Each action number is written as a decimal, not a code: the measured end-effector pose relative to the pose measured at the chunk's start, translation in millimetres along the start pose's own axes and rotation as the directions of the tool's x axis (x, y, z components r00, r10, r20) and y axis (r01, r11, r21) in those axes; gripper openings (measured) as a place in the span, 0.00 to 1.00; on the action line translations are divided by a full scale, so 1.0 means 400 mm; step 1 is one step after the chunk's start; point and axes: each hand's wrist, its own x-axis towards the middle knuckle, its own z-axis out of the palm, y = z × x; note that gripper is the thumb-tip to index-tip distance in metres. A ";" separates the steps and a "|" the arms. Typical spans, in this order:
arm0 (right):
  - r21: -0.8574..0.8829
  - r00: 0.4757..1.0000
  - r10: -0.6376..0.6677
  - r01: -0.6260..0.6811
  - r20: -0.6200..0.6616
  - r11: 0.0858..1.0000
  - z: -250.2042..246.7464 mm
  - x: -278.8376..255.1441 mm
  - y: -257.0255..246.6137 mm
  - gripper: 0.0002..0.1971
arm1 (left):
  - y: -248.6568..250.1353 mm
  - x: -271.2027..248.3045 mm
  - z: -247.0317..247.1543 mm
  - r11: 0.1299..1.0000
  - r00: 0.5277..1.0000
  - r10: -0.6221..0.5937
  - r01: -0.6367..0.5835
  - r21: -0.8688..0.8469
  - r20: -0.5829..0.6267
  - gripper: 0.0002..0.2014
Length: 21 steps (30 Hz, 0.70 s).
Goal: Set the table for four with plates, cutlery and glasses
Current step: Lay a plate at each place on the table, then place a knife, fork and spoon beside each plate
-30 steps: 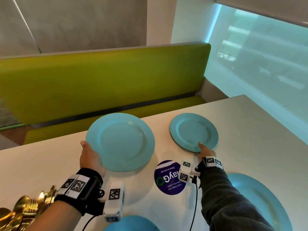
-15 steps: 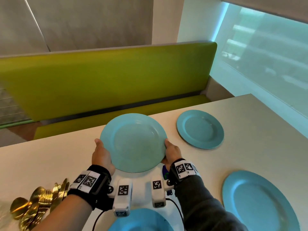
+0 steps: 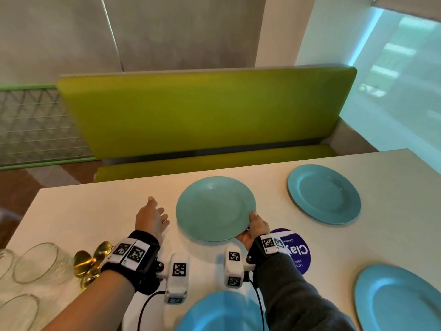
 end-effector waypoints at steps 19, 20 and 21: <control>-0.277 0.997 0.060 -0.046 0.040 0.960 0.075 0.045 0.075 0.19 | 0.000 0.005 -0.154 0.990 1.000 0.008 -0.011 -0.143 -0.022 0.14; -0.299 0.999 0.043 -0.033 0.027 0.954 0.076 0.043 0.075 0.19 | -0.005 0.002 -0.161 0.991 1.000 0.001 -0.003 -0.134 -0.019 0.14; -0.323 0.999 0.031 -0.020 0.029 0.946 0.078 0.037 0.072 0.19 | -0.009 -0.003 -0.168 0.992 1.000 -0.006 0.004 -0.126 -0.016 0.13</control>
